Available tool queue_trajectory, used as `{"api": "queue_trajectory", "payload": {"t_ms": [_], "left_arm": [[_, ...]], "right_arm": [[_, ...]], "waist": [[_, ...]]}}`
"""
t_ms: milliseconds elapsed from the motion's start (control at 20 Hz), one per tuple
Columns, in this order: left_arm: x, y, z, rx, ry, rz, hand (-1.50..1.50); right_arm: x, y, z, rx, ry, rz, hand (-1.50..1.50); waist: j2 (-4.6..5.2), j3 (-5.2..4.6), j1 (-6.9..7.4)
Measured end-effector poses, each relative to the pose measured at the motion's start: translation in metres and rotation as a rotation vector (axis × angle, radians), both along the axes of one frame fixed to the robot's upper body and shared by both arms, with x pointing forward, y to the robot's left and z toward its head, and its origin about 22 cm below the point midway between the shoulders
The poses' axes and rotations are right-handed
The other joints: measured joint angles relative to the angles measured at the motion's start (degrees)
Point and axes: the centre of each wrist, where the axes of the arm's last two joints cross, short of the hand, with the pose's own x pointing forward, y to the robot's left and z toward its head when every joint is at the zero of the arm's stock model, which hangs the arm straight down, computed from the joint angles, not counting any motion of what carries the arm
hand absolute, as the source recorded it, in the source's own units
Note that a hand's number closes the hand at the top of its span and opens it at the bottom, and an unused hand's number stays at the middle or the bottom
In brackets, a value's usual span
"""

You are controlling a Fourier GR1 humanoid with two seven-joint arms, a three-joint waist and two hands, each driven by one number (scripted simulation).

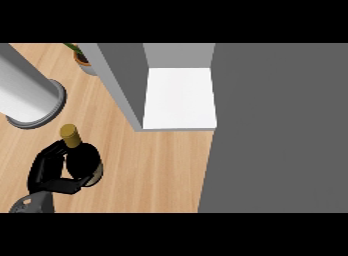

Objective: Pick up the wine, place it into the cabinet and close the cabinet

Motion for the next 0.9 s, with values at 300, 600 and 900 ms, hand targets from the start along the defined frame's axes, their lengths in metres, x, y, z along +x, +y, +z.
{"api": "queue_trajectory", "payload": {"t_ms": [300,600,900], "left_arm": [[0.021,-0.074,0.004,0.032,-0.097,-0.032,1.5],[0.027,-0.12,0.027,0.046,-0.203,-0.068,1.5],[0.029,-0.16,0.073,-0.011,-0.236,-0.134,1.5]], "right_arm": [[0.002,0.002,-0.002,0.001,0.012,0.012,-1.5],[0.006,0.001,0.0,-0.002,0.009,0.006,-1.5],[0.006,0.002,-0.001,0.0,0.017,0.017,-1.5]], "waist": [[-0.1,0.0,0.25],[-0.14,-0.02,0.62],[-0.24,-0.05,0.65]]}}
